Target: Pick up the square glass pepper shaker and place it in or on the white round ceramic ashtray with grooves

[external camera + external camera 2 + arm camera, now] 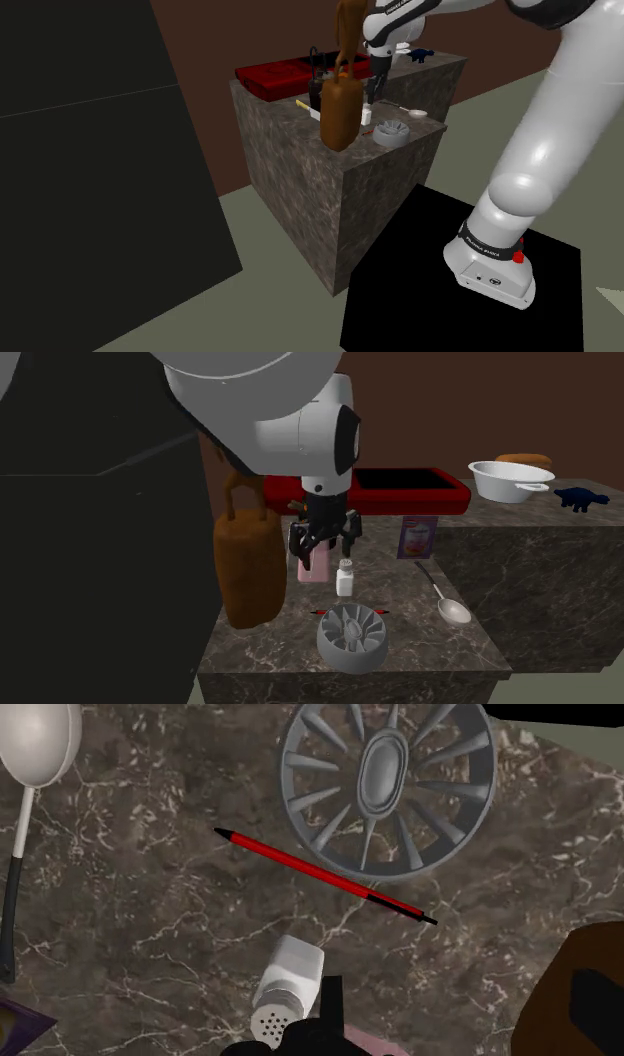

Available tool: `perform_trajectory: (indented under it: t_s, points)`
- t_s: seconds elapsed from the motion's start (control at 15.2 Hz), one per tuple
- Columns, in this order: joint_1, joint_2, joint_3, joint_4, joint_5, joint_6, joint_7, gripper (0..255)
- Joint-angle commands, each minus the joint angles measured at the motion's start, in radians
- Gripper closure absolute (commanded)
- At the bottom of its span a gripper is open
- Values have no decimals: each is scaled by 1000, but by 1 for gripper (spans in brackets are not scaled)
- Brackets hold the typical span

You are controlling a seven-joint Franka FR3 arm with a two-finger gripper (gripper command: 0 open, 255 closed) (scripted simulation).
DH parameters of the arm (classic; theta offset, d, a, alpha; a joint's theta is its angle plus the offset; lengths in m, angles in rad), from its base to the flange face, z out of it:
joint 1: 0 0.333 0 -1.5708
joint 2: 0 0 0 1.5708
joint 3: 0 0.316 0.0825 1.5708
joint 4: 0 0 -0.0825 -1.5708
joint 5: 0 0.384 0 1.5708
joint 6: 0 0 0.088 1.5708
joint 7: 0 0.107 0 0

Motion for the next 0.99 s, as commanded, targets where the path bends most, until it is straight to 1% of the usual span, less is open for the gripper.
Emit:
perform_trajectory:
  t_s: [0.0, 0.2, 0.4, 0.46, 0.92]
  points:
    - [-17, 74, -12, 55, 40, 21, -50, 0]
    - [-51, 191, -17, 164, 104, 30, -116, 0]
    - [-96, 309, -11, 288, 165, 25, -174, 0]
    - [-99, 314, -9, 294, 167, 24, -176, 0]
    - [-108, 364, 3, 260, 192, 105, -192, 0]
